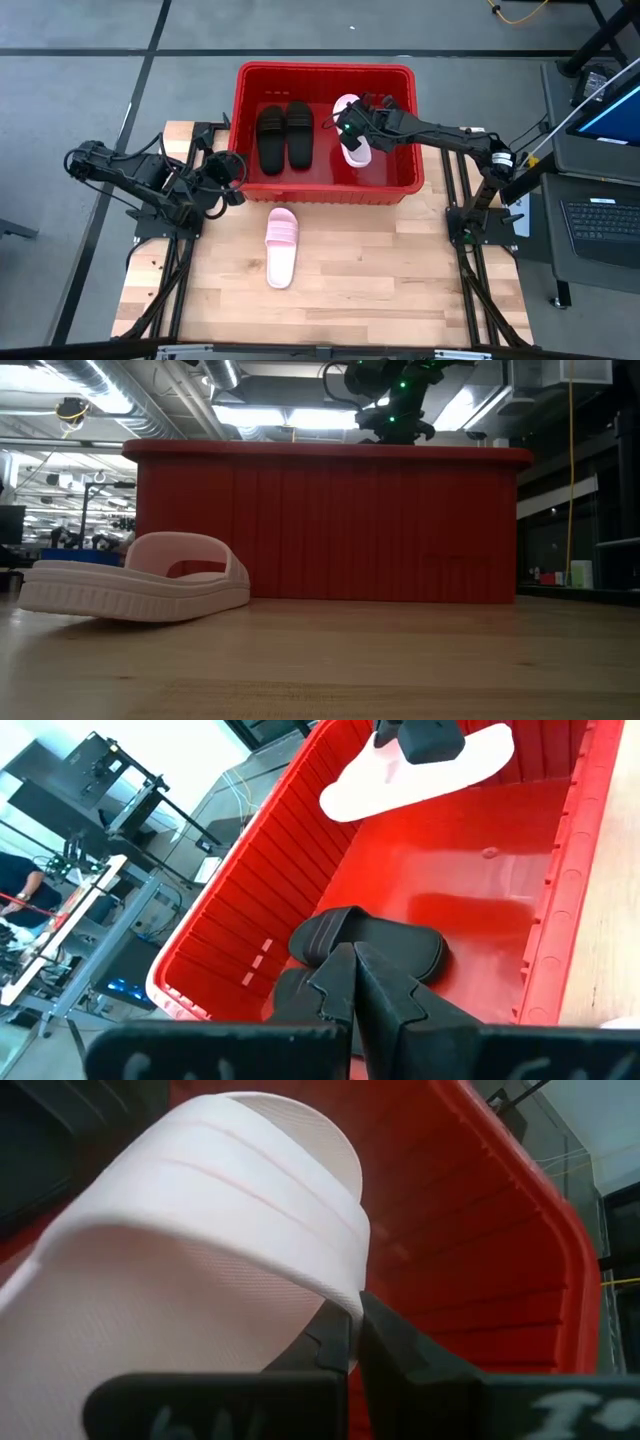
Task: Pick and place slides into bin
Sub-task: Put the bottom pink slipper into the red bin
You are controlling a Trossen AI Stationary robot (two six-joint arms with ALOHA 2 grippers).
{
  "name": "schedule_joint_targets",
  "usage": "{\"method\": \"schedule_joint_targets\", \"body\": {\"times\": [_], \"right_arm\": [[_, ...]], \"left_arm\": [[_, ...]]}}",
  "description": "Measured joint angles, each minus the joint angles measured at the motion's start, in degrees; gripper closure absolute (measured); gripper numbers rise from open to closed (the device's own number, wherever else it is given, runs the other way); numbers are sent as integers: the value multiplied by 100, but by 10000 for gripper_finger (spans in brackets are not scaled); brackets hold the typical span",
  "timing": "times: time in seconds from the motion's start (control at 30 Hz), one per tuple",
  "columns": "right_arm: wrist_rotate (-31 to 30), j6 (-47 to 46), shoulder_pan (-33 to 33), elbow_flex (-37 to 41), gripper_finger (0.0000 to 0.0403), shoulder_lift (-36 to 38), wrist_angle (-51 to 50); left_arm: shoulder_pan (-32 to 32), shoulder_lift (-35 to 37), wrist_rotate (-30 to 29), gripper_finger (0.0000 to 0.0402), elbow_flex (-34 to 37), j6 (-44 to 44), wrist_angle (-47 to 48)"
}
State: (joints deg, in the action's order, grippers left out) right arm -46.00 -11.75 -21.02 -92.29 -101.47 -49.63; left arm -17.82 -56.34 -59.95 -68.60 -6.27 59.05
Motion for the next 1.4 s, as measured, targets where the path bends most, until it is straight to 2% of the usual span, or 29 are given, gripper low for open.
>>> {"method": "schedule_joint_targets", "body": {"times": [0.93,1.4], "right_arm": [[155,-16,-177,0,391,-189,351],[244,-48,-465,-2,391,-848,817]], "left_arm": [[-1,0,5,399,0,-45,131],[0,-2,131,399,-1,-47,132]]}}
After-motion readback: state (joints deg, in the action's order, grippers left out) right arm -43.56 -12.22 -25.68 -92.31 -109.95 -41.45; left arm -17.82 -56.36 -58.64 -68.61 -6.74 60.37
